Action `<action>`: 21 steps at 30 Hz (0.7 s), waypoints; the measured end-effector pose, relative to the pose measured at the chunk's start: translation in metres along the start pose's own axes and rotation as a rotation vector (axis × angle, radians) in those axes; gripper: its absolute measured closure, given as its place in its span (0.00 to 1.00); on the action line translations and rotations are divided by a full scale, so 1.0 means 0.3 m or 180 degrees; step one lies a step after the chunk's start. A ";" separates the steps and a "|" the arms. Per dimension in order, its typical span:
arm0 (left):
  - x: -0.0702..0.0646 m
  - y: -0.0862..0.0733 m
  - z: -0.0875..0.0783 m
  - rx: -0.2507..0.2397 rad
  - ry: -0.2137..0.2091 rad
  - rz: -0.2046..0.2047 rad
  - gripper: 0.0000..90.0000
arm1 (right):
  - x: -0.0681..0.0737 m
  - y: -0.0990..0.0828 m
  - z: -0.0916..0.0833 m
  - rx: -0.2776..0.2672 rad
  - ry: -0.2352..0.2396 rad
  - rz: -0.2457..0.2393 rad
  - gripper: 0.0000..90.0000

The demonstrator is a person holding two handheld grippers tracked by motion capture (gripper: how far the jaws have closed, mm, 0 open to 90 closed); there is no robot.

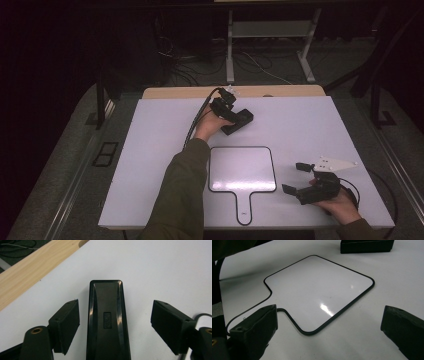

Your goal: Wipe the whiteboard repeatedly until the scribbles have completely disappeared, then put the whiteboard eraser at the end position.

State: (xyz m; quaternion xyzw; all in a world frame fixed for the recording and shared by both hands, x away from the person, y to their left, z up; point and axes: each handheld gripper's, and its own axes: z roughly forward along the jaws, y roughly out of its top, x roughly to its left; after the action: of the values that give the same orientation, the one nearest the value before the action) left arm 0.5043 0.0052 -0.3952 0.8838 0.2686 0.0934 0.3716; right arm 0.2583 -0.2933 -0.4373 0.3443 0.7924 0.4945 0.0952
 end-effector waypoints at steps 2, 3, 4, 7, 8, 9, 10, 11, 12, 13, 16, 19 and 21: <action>-0.010 -0.007 -0.013 -0.0069 -0.0017 -0.0056 0.23 | 0.002 0.000 0.000 0.0004 0.0002 0.0017 0.00; -0.013 -0.010 -0.022 -0.0064 -0.0001 -0.0042 0.23 | 0.000 0.000 0.000 -0.0015 -0.0005 0.0002 0.00; -0.015 -0.014 -0.028 -0.0079 -0.0009 -0.0038 0.23 | 0.001 0.000 0.000 -0.0009 -0.0008 0.0009 0.00; -0.023 -0.027 -0.051 -0.0110 -0.0011 -0.0029 0.21 | 0.000 0.000 0.000 0.0002 -0.0013 0.0001 0.00; -0.022 -0.031 -0.057 -0.0125 -0.0020 -0.0003 0.21 | 0.000 0.000 -0.001 0.0008 -0.0011 -0.0001 0.00; -0.027 -0.038 -0.066 -0.0161 -0.0035 -0.0035 0.21 | 0.000 0.000 -0.001 0.0006 -0.0011 -0.0004 0.00; -0.031 -0.043 -0.074 -0.0156 -0.0044 -0.0040 0.20 | 0.000 0.000 -0.001 0.0001 -0.0013 -0.0001 0.00; -0.037 -0.048 -0.083 -0.0171 -0.0042 -0.0038 0.20 | 0.000 -0.001 -0.001 -0.0003 -0.0016 0.0006 0.00; -0.043 -0.054 -0.092 -0.0193 -0.0045 -0.0036 0.20 | 0.000 0.000 -0.001 -0.0003 -0.0021 0.0011 0.00; -0.045 -0.060 -0.104 -0.0180 -0.0051 -0.0006 0.19 | 0.000 -0.001 -0.001 0.0003 -0.0020 0.0008 0.00; -0.053 -0.082 -0.132 -0.0216 -0.0050 0.0027 0.18 | 0.001 -0.001 -0.001 0.0007 -0.0024 0.0004 0.00; -0.065 -0.107 -0.159 -0.0265 -0.0070 0.0028 0.17 | 0.000 -0.001 0.000 -0.0001 -0.0031 -0.0004 0.00; -0.084 -0.124 -0.179 -0.0319 -0.0065 -0.0049 0.16 | -0.001 -0.001 0.001 0.0000 -0.0037 0.0010 0.00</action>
State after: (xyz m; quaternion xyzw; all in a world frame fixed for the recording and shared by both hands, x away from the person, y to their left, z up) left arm 0.4486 0.0456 -0.3829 0.8629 0.2666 0.0949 0.4188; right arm 0.2586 -0.2934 -0.4376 0.3484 0.7913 0.4927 0.0990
